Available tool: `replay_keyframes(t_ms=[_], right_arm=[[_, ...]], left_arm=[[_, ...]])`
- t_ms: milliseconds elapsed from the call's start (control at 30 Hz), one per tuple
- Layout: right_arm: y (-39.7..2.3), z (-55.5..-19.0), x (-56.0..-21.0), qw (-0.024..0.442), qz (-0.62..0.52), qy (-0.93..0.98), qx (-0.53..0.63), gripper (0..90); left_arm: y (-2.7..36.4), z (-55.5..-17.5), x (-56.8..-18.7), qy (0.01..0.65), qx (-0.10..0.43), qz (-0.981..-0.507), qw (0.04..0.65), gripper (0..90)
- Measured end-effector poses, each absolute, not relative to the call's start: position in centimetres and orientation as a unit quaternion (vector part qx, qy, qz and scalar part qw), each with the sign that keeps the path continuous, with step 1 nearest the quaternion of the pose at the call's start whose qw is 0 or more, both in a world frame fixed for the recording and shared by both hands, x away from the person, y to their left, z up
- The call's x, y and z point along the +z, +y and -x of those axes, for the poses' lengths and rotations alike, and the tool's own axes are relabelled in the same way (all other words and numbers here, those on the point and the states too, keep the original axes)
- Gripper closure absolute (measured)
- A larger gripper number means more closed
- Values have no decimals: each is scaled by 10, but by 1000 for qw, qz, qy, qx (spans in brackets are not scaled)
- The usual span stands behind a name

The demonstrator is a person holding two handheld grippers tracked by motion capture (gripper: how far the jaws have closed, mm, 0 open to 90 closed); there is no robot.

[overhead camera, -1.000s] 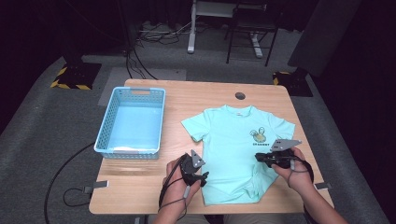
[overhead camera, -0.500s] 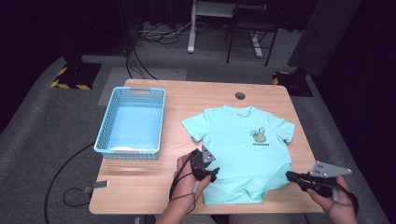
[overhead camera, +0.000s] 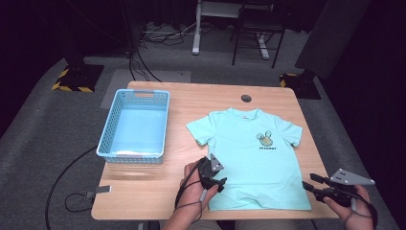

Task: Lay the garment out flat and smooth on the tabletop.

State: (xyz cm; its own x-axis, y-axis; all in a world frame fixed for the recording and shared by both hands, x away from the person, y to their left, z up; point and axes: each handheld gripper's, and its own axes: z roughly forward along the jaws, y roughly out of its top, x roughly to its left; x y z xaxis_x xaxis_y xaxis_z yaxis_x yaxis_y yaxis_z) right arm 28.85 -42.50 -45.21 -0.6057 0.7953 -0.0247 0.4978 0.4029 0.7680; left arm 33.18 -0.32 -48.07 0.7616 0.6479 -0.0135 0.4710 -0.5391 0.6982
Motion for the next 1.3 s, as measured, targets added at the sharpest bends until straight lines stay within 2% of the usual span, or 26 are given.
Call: replay_keyframes(t_ms=[167,300,533,667,867,1067,1300], right_arm=[[-413,-317,-471,179,-385,824,375,451],[-406,-328,-482,167,-378,834,367,438],[-405,-310,-486,151,-354,851,357,418],[-414,-298,-492,153,-336,873,319,412],[-429,-289,-493,141,-356,866,323,418],[-425,-292,-484,145,-356,858,341,400],[-405,-325,-482,145,-355,846,369,347]], left_arm=[[2,-317,-487,327,139,-860,367,328],[1,-297,-494,312,125,-870,361,328],[4,-274,-498,297,127,-885,334,329],[13,-269,-498,305,125,-882,335,332],[25,-262,-492,310,119,-889,315,338],[24,-273,-482,321,137,-872,344,327],[-1,-314,-486,316,143,-862,370,326]])
